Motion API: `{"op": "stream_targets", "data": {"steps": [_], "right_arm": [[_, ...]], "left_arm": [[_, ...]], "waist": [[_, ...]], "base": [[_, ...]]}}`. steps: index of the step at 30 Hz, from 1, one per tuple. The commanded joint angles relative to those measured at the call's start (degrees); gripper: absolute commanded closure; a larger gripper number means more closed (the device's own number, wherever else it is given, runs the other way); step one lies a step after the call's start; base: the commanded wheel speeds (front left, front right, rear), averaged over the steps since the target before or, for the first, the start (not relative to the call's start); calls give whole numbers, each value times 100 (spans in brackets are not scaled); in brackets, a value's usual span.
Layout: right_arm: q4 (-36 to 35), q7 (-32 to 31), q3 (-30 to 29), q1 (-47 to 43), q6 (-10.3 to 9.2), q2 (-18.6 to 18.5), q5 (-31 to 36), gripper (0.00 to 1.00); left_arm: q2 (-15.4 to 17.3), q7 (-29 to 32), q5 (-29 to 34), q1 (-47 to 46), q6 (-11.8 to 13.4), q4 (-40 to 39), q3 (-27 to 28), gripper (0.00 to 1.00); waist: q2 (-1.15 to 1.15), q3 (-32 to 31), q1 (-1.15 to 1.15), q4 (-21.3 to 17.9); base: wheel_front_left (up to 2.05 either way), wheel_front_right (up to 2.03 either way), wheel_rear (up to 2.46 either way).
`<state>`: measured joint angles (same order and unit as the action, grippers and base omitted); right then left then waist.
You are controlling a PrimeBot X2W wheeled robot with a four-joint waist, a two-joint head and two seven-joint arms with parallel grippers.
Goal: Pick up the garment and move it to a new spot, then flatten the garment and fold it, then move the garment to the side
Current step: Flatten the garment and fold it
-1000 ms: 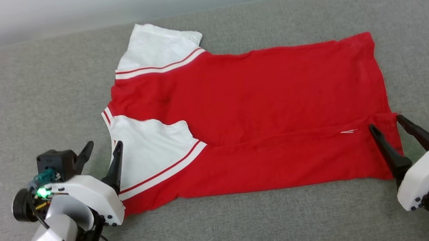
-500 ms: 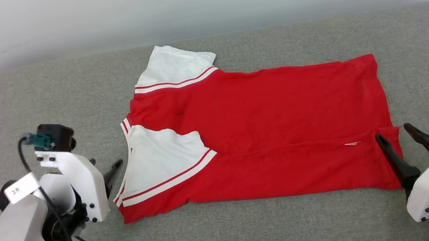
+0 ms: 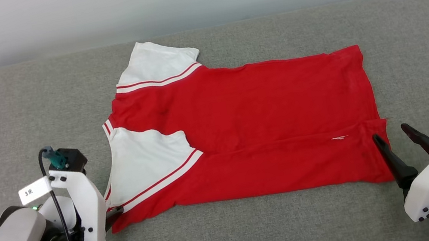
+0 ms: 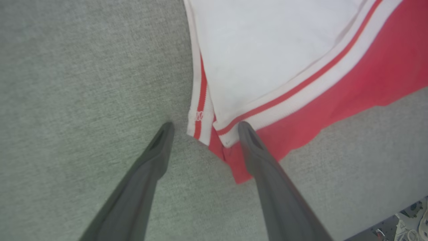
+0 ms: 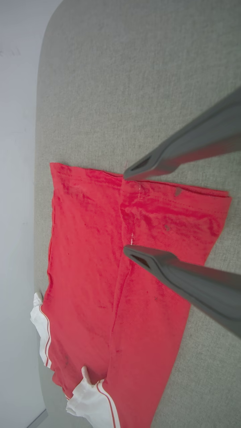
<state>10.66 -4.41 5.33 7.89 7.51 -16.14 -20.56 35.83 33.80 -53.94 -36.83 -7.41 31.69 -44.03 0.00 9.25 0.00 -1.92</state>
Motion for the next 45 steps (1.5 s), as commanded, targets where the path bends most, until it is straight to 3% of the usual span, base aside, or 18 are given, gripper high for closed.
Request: {"op": "stream_targets", "data": {"steps": [1,9,10,12,20,26,33,37,45], "right_arm": [[-22,-6,10,13,-5,26,35,0],[40,-13,44,181,-5,-46,-13,0],[41,-12,37,202,-5,-65,-2,0],[51,-45,27,231,-5,-95,-6,0],[-158,-512,111,524,-5,-604,-108,0],[-311,-1702,537,864,-5,-1222,-546,0],[-151,-3231,1219,1086,-6,-1685,-1271,0],[119,-3550,1407,1150,-6,-1675,-1489,0],[1008,-3445,1723,1359,-5,-1347,-1550,0]], "left_arm": [[-8,34,-21,100,-2,71,-42,0],[-207,114,-150,301,1,477,-321,0],[-224,108,-147,295,4,488,-372,18],[-242,-16,-147,261,4,486,-418,100],[-45,-428,-140,-71,4,173,-575,100],[119,-803,-119,-210,4,-174,-664,100],[57,-1035,-16,-380,4,-392,-732,100],[3,-1104,43,-466,4,-469,-802,100],[-84,-1212,188,-662,4,-536,-868,100]], "waist": [[0,53,0,-47],[0,145,0,-137],[0,139,0,-137],[0,113,0,-124],[0,-47,0,-50],[0,-94,0,-2],[0,-15,0,122],[0,79,0,215],[0,338,0,381]], "base": [[0,0,0],[0,0,0],[0,0,0],[0,0,0],[0,0,0],[0,0,0],[0,0,0],[0,0,0],[0,0,0]]}}
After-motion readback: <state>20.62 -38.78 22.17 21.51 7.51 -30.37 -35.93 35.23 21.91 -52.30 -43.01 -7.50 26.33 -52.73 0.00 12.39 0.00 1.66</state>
